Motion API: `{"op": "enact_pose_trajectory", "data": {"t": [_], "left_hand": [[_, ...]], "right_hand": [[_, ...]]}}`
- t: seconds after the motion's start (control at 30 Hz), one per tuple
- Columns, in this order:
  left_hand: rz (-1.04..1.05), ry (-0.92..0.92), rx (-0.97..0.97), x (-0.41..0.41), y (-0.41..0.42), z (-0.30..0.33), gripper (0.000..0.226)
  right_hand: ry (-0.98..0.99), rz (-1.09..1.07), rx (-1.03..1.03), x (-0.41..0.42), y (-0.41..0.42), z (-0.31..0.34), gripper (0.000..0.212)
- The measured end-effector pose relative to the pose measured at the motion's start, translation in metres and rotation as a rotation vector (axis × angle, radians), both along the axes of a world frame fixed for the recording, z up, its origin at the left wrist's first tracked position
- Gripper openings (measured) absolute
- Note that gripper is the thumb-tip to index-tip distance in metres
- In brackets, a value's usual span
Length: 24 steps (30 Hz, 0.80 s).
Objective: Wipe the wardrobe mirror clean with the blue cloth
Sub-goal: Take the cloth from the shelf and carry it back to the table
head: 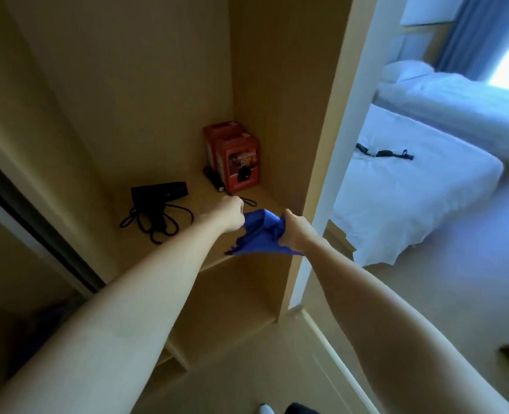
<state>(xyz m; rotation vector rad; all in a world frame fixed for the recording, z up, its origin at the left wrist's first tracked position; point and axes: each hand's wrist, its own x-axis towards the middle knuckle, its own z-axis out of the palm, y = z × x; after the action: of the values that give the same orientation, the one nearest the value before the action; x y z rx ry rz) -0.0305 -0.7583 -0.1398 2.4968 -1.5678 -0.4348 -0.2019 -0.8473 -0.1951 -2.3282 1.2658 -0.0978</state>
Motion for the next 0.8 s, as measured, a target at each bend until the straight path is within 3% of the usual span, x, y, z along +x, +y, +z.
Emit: {"op": "enact_pose_trajectory", "data": {"t": [0.37,0.53,0.67,0.8], "left_hand": [[-0.499,-0.037,0.046,-0.188,-0.077,0.004,0.013],[-0.716,-0.060,0.076,-0.287,-0.135,-0.002,0.013],[-0.894,-0.111,0.054,-0.381,-0.182,-0.009,0.012],[-1.003,-0.126,0.068,-0.471,-0.237,-0.018,0.013]], "right_hand": [[0.206,-0.356,0.034,-0.211,0.011,0.009,0.035],[0.172,-0.521,0.176,-0.305,0.002,0.006,0.013],[0.067,-0.721,0.283,-0.382,-0.021,0.005,0.016],[0.094,-0.780,0.343,-0.459,-0.053,0.006,0.034]]}}
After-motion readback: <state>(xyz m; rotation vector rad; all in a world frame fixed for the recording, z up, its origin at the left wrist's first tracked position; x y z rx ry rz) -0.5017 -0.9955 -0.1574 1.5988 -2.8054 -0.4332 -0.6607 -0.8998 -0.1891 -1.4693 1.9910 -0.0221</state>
